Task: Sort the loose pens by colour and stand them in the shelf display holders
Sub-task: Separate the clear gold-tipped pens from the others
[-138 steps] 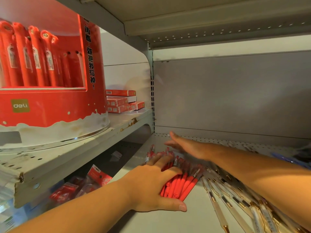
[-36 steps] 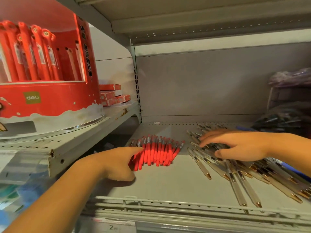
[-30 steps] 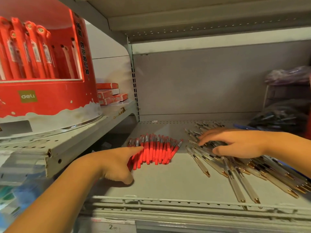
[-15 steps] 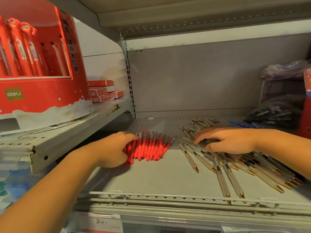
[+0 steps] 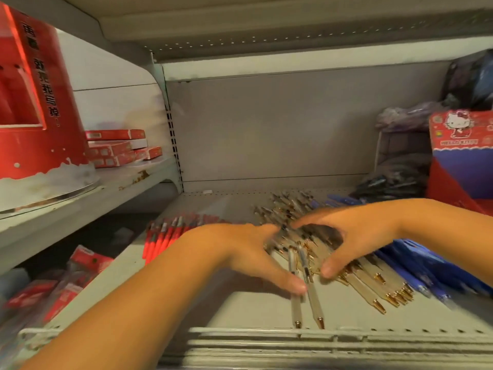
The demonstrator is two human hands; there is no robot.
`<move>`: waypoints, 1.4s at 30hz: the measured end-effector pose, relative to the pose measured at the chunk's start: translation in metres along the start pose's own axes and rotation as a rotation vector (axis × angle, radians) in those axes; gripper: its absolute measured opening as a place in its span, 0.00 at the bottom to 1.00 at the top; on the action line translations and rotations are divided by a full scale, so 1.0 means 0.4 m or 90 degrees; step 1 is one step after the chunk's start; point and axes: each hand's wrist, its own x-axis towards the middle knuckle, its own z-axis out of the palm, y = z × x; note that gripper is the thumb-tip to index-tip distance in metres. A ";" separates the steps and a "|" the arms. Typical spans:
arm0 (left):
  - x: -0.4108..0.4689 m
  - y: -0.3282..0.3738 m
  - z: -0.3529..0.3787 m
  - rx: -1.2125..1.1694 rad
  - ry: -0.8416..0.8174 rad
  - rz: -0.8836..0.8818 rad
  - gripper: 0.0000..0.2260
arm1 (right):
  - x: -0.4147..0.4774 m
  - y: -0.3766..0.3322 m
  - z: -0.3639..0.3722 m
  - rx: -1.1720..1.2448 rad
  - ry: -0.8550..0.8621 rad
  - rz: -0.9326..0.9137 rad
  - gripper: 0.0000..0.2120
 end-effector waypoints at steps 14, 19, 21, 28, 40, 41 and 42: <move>0.013 0.017 0.081 0.104 -0.044 0.082 0.51 | 0.026 0.030 0.049 -0.085 0.088 -0.045 0.44; 0.034 0.021 0.083 0.186 0.057 0.046 0.48 | 0.040 0.020 0.055 -0.105 0.186 -0.043 0.29; 0.032 0.023 0.078 0.188 0.070 0.049 0.43 | 0.043 0.023 0.057 -0.094 0.193 -0.032 0.27; 0.006 0.023 0.086 0.095 0.026 0.038 0.38 | 0.052 0.029 0.057 -0.017 0.205 -0.005 0.16; 0.044 0.039 0.102 0.075 0.067 0.057 0.43 | 0.063 0.005 0.071 0.055 0.316 0.052 0.14; 0.043 0.048 0.106 0.084 0.062 0.048 0.47 | 0.063 0.002 0.070 0.052 0.313 0.068 0.16; 0.045 0.058 0.111 0.101 0.061 0.038 0.49 | 0.063 -0.003 0.069 0.047 0.304 0.085 0.17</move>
